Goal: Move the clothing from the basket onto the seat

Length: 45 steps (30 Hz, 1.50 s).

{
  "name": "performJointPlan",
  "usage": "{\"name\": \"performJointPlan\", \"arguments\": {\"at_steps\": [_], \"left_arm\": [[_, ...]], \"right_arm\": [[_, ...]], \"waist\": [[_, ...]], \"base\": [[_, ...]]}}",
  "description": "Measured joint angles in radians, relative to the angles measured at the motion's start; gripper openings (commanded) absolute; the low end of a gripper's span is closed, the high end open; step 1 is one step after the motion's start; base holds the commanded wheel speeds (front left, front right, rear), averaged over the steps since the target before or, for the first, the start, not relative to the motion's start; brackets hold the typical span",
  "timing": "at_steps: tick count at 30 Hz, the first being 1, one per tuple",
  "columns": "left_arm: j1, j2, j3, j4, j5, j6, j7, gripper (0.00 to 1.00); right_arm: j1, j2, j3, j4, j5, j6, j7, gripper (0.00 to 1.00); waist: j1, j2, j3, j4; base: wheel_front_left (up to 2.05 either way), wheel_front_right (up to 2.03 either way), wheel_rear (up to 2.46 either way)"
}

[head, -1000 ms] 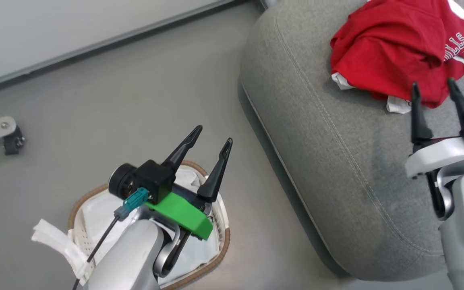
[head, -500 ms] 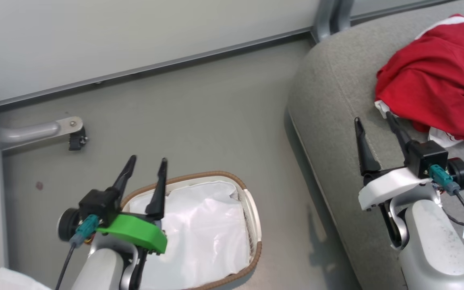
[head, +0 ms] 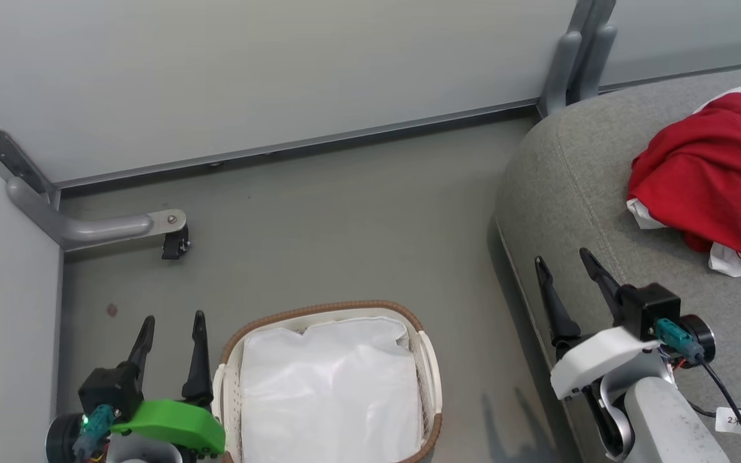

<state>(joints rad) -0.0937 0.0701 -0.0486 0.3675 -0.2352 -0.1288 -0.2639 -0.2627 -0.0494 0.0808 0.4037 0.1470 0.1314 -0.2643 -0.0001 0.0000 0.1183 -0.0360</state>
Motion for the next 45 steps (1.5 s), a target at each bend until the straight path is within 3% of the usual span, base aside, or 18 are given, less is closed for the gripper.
{"name": "performJointPlan", "arguments": {"at_steps": [17, 18, 23, 45], "left_arm": [[0.116, -0.018, 0.050, 0.012, -0.028, 0.000, 0.000, 1.00], [0.121, -0.019, 0.049, 0.013, -0.033, 0.000, 0.000, 0.00], [0.125, -0.025, 0.046, 0.053, -0.039, 0.000, 0.004, 0.00], [0.112, -0.026, 0.077, 0.010, -0.402, 0.000, 0.107, 0.00]], "right_arm": [[0.112, 0.000, -0.008, 0.021, 0.006, 0.000, 0.000, 1.00], [0.113, 0.000, -0.007, 0.023, 0.006, 0.000, 0.000, 0.00], [0.135, 0.007, -0.007, 0.058, 0.010, 0.000, 0.005, 0.00], [0.140, 0.007, -0.057, 0.004, 0.407, 0.000, 0.107, 0.00]], "waist": [[0.0000, 0.0000, -0.100, 0.012], [0.0000, 0.0000, -0.101, 0.012], [0.0000, 0.0000, -0.102, 0.013], [0.0000, 0.0000, -0.104, 0.017]], "base": [[0.00, 0.00, 0.00], [0.00, 0.00, 0.00], [0.00, 0.00, 0.00], [0.00, 0.00, 0.00]]}}
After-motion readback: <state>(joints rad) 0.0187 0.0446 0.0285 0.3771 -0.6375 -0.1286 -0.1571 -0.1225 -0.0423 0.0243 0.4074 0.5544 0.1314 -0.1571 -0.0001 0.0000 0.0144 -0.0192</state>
